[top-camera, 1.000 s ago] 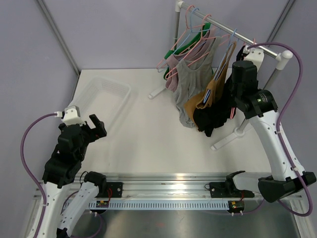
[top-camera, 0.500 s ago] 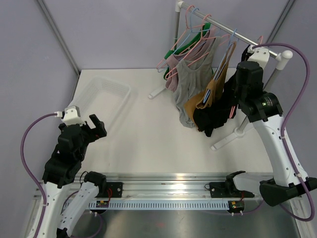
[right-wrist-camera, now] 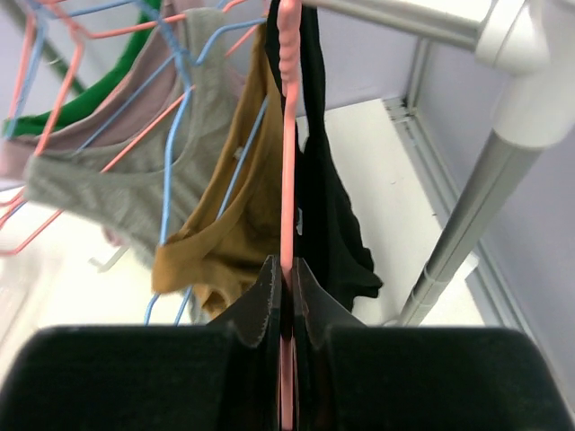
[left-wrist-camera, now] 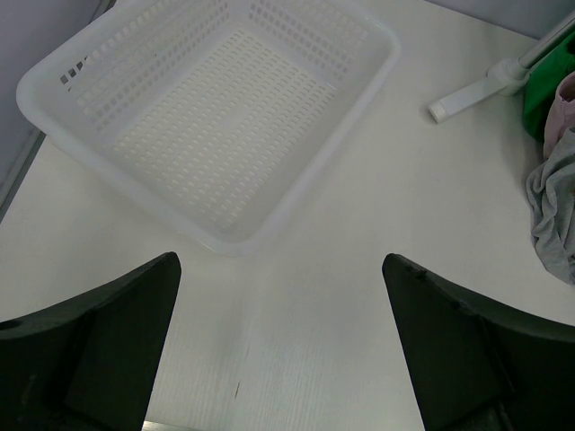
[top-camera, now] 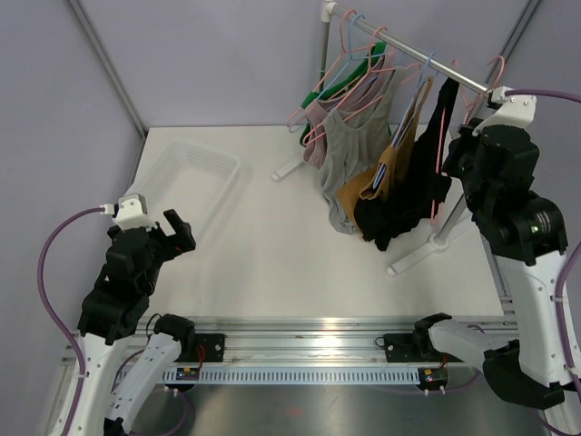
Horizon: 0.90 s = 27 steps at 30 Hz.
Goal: Remove the tank top from the hanger
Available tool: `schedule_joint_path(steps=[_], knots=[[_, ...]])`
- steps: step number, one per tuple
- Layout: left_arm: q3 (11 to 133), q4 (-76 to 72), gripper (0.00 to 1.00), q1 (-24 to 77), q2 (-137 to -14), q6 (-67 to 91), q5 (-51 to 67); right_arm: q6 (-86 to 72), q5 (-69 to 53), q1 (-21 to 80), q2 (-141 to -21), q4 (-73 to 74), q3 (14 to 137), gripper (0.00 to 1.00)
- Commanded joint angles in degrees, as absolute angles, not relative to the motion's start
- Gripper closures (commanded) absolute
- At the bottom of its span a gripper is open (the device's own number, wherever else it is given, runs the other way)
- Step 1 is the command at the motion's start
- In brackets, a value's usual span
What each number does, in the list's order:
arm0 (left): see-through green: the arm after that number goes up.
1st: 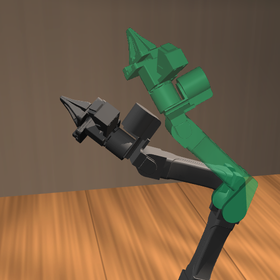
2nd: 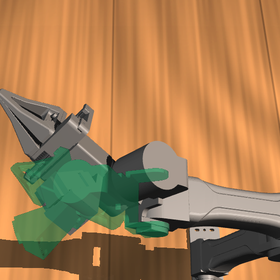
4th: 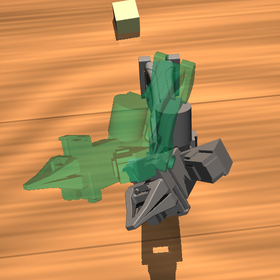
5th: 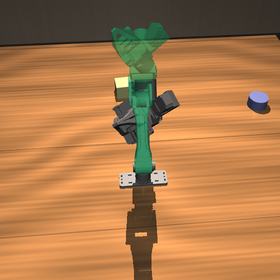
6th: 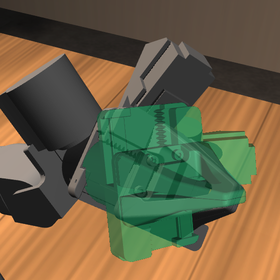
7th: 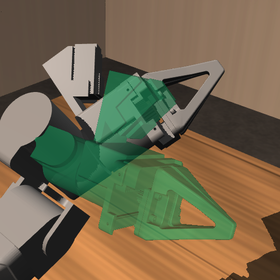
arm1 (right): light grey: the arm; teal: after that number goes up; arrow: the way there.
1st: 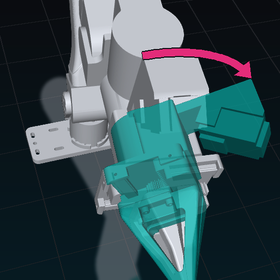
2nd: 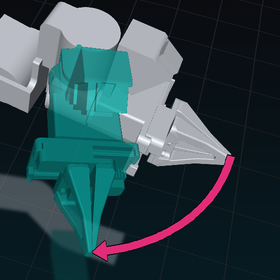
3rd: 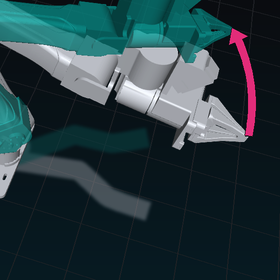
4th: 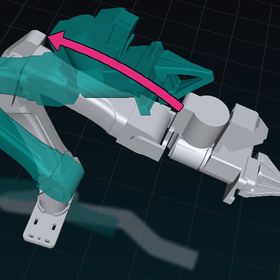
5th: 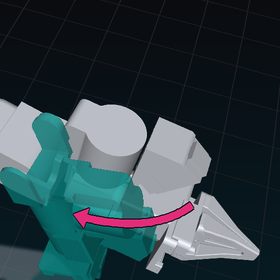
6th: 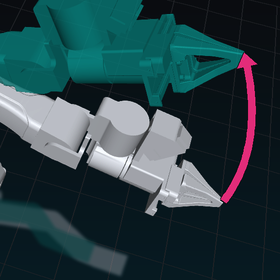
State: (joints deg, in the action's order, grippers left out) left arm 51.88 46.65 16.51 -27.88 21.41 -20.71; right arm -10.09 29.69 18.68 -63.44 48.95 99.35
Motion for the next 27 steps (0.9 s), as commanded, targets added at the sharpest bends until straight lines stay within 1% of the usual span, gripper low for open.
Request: schedule_joint_path(steps=[1,6,11,14,15,16,17,19,20,21,23,24,27], knots=[[51.7,44.2,0.01,16.8,-28.5,21.4,-20.7,-11.4,21.5,18.5,-58.7,52.2,100.5,1.00],[51.9,44.1,0.01,16.7,-28.8,21.3,-20.7,-11.9,14.4,18.5,-53.2,58.5,100.5,1.00],[54.0,44.4,0.01,16.7,-30.1,21.0,-18.3,-11.1,12.6,18.5,-48.0,64.2,101.1,1.00],[57.5,43.2,0.01,16.7,-30.8,21.7,-10.4,-10.2,7.8,18.5,-44.9,67.1,101.1,1.00],[58.4,42.5,0.01,16.7,-31.5,22.0,-4.5,-9.8,4.2,18.5,-44.1,68.4,101.5,1.00],[59.2,40.4,0.01,16.7,-32.1,22.5,-1.1,-9.5,2.3,18.5,-43.5,69.2,101.9,1.00],[61.1,39.6,0.01,16.7,-32.7,22.9,5.6,-8.6,0.5,18.5,-42.5,70.5,102.4,1.00],[63.1,37.0,0.01,16.8,-35.1,24.9,12.0,-7.8,-5.9,18.5,-41.8,72.1,104.7,1.00],[64.8,36.0,0.01,16.8,-36.0,25.6,18.4,-7.0,-8.0,18.5,-41.6,72.9,105.6,1.00],[65.7,35.2,0.01,16.8,-36.9,26.4,21.2,-6.8,-11.9,18.6,-41.4,73.8,107.6,1.00],[67.2,31.8,0.01,16.9,-39.2,29.3,26.4,-7.6,-14.9,18.9,-40.8,73.1,108.6,1.00],[68.9,29.6,0.01,17.0,-39.8,30.1,30.2,-7.7,-18.6,19.2,-41.0,72.4,109.8,1.00],[72.0,25.9,0.01,18.0,-39.9,32.5,34.3,-8.3,-26.8,20.1,-43.2,71.2,112.7,1.00]])
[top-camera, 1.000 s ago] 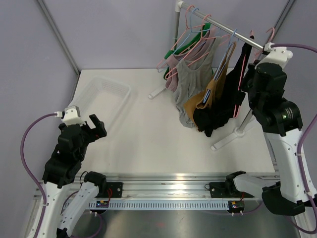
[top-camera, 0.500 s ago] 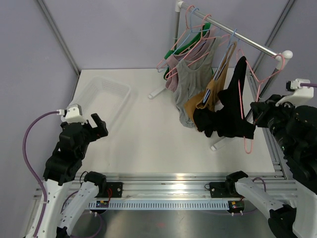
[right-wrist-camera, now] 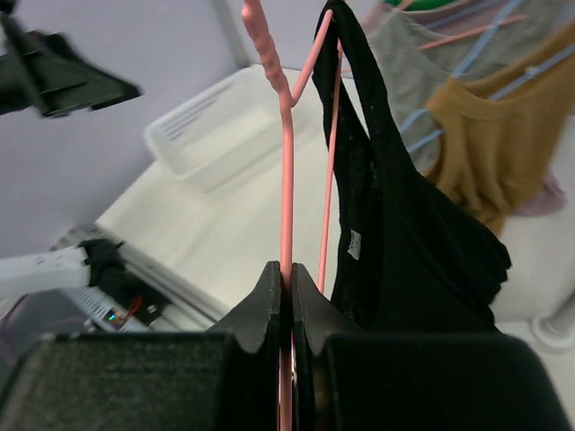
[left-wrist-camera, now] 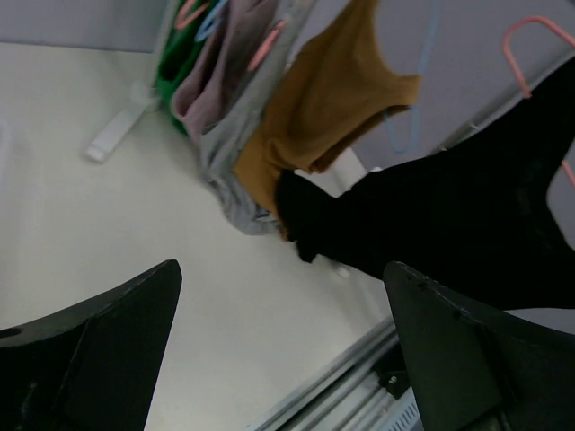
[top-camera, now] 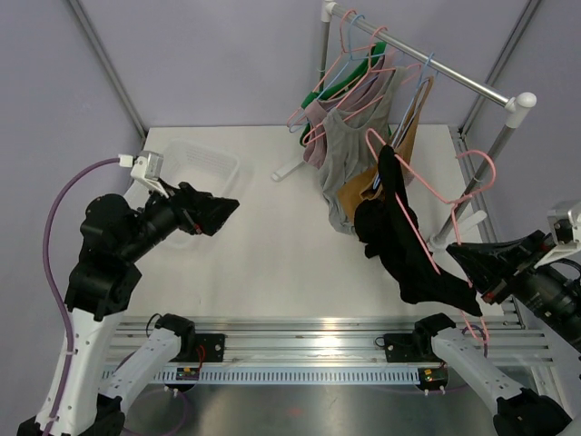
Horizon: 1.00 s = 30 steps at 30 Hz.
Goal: Remove the tank top from the hanger
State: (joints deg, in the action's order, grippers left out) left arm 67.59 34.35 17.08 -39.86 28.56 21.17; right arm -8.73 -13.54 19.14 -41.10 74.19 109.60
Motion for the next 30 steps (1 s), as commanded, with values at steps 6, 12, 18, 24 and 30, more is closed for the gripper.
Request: schedule_joint_path(steps=[6,12,18,24,30], knots=[[76.0,20.6,0.01,18.2,-37.9,33.5,31.3,-11.9,-40.5,20.3,-51.7,63.0,113.8,1.00],[80.6,28.5,0.01,18.2,-40.5,25.9,12.7,-20.7,-47.5,20.3,-59.5,44.8,108.9,1.00],[78.8,27.4,0.01,18.2,-43.0,22.1,11.3,-27.9,-47.6,21.0,-64.2,29.5,103.2,1.00],[76.1,20.9,0.02,19.2,-48.2,21.8,14.2,-26.9,-44.0,27.5,-66.3,25.0,100.5,1.00],[74.9,15.5,0.05,23.0,-52.2,21.0,15.8,-24.0,-37.5,33.2,-66.9,25.9,99.0,1.00]])
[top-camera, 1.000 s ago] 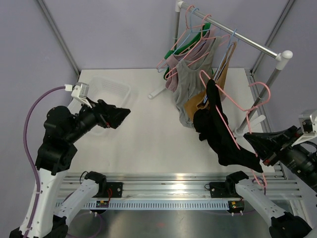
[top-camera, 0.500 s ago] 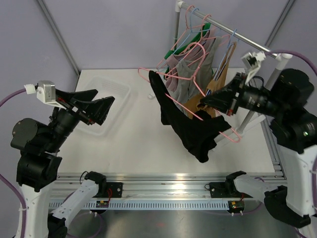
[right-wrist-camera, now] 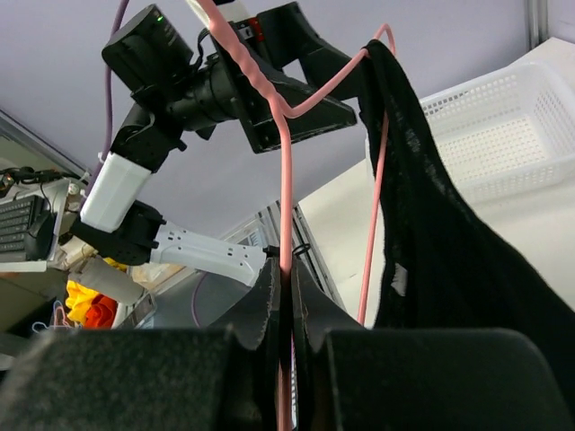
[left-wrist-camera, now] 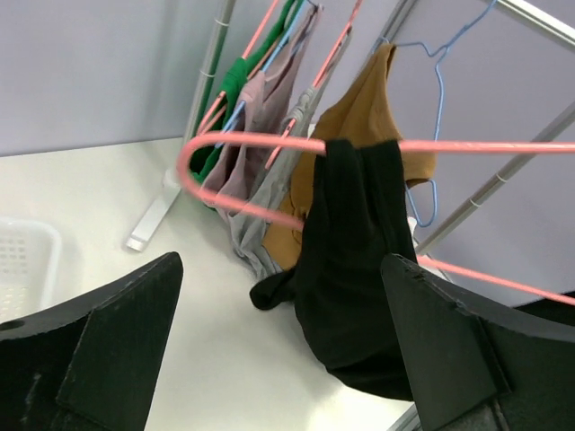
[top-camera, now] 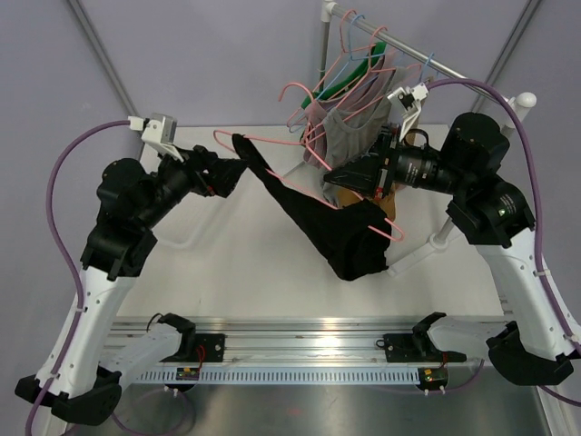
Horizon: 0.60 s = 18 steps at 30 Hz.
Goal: Remove the tank top from the hanger
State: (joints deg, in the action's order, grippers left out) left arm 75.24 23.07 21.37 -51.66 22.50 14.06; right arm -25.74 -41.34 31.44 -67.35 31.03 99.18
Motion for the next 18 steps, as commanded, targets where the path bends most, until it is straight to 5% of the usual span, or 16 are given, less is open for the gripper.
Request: schedule_joint_path(steps=[1,9,16,18], knots=[[74.2,14.9,0.06,23.2,-52.6,20.9,16.2,-23.1,-36.7,34.1,-67.2,26.3,99.0,1.00],[71.4,10.2,0.14,25.8,-54.2,20.8,14.7,-22.0,-35.8,35.4,-68.5,25.7,99.1,1.00],[72.4,10.8,0.42,27.1,-57.6,19.6,11.1,-22.3,-37.4,35.6,-67.9,24.1,97.8,1.00],[72.9,11.6,0.59,27.2,-58.0,19.4,9.8,-21.2,-35.8,35.6,-67.4,24.3,96.9,1.00]])
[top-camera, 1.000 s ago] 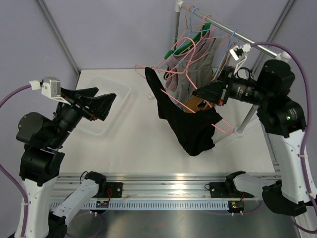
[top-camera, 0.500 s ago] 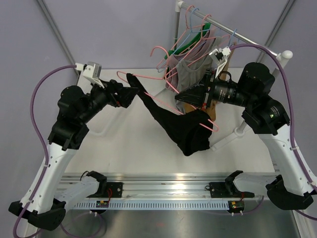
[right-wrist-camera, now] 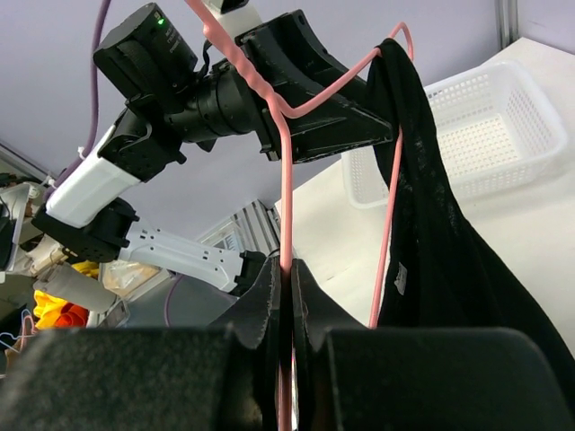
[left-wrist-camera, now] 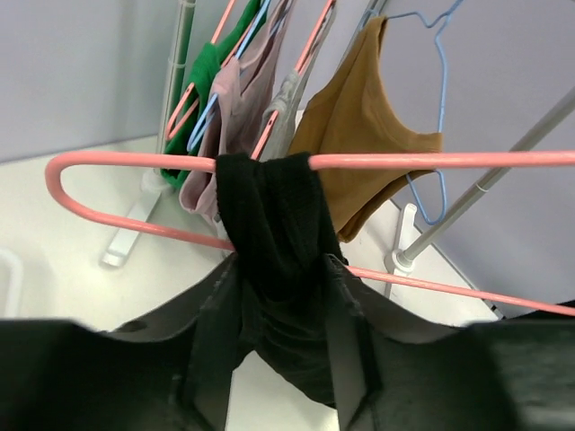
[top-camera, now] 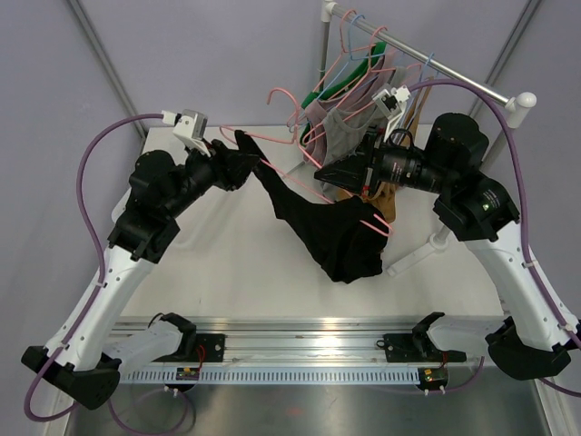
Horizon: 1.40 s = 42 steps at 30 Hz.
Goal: Remove the tank top from the hanger
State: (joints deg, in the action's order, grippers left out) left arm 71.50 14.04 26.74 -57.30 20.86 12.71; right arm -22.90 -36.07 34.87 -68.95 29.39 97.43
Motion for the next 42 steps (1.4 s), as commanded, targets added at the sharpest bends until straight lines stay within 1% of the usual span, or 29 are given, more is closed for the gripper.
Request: schedule_joint_path(steps=[1,3,4,5,6,8,10,11,13,14,16,17,20,22,25,28,29,31,32,33,34,35,36,37,39,40,42], knots=[[72.9,11.5,0.62,27.2,-58.1,19.4,9.4,-20.5,-35.2,35.6,-67.2,24.6,96.7,1.00],[72.9,11.6,0.73,27.2,-58.3,19.2,7.7,-20.2,-35.9,35.6,-67.2,25.0,96.2,1.00],[72.8,11.6,0.76,27.2,-58.4,19.2,7.0,-20.2,-36.4,35.6,-67.1,25.0,96.2,1.00],[72.9,11.7,0.82,27.2,-58.6,19.2,6.2,-20.1,-36.7,35.6,-67.0,25.0,95.7,1.00],[72.9,11.8,0.90,27.2,-58.7,19.4,5.7,-19.7,-36.5,35.6,-66.4,25.0,95.4,1.00],[73.4,12.2,1.00,27.2,-58.8,19.8,3.6,-18.8,-34.5,35.6,-65.6,25.9,94.2,1.00],[73.8,14.1,1.00,27.2,-58.3,21.0,0.3,-17.0,-32.5,35.6,-64.5,27.5,93.4,1.00],[73.8,16.1,1.00,27.2,-57.9,21.5,-4.7,-16.4,-30.3,35.6,-64.2,29.6,92.5,1.00],[73.7,18.2,1.00,27.2,-56.3,23.5,-9.5,-14.7,-29.2,35.6,-63.2,32.1,90.4,1.00],[73.6,19.4,1.00,27.2,-55.7,24.2,-14.5,-14.2,-30.3,35.6,-62.9,32.6,89.5,1.00],[73.9,23.5,1.00,27.2,-54.8,25.9,-19.0,-13.1,-32.5,35.6,-61.4,33.0,87.5,1.00],[74.2,26.6,1.00,27.2,-54.8,26.6,-23.2,-13.0,-35.5,35.5,-60.7,32.4,85.4,1.00],[75.1,30.9,1.00,27.1,-54.7,28.1,-27.9,-12.6,-42.9,35.6,-57.0,29.0,80.6,1.00],[75.8,32.7,1.00,27.1,-54.9,28.4,-28.4,-13.6,-46.0,35.6,-53.5,25.8,78.1,1.00],[76.7,35.9,1.00,27.1,-55.9,28.7,-26.7,-15.2,-48.9,35.6,-49.5,19.4,74.6,1.00],[74.6,36.4,1.00,27.1,-54.8,28.1,-19.3,-16.8,-46.3,35.6,-46.2,12.9,72.1,1.00],[73.6,35.3,1.00,27.1,-54.1,28.1,-14.0,-16.9,-43.7,35.5,-45.8,12.2,71.8,1.00],[70.6,33.3,1.00,27.1,-50.0,27.9,-7.9,-17.7,-40.1,35.6,-44.9,10.3,71.0,1.00],[66.7,30.3,1.00,27.2,-48.5,28.4,-0.6,-18.2,-38.2,35.5,-44.8,6.2,69.4,1.00],[64.5,28.1,1.00,27.2,-45.5,30.0,3.8,-19.8,-37.5,35.5,-44.7,3.4,68.6,1.00],[62.5,26.0,1.00,27.2,-44.3,31.1,7.9,-21.3,-36.7,35.5,-45.1,-4.7,66.3,1.00],[58.4,22.9,1.00,27.2,-43.3,32.2,14.7,-23.1,-34.6,35.6,-45.3,-8.9,65.1,1.00],[56.6,21.6,1.00,27.3,-41.7,34.2,17.6,-27.1,-32.9,35.6,-45.8,-13.1,64.2,1.00],[54.6,20.6,1.00,27.4,-40.7,34.7,21.8,-29.1,-29.6,35.6,-47.4,-21.3,62.8,1.00],[49.9,19.2,1.00,27.9,-38.9,35.0,23.7,-33.7,-26.3,35.6,-49.2,-28.5,62.3,1.00],[48.7,19.5,1.00,27.9,-36.7,34.4,24.3,-35.7,-24.2,35.6,-51.2,-36.7,62.0,1.00],[46.9,21.3,1.00,27.9,-34.9,31.9,26.9,-40.2,-18.1,35.6,-53.5,-45.8,60.8,1.00]])
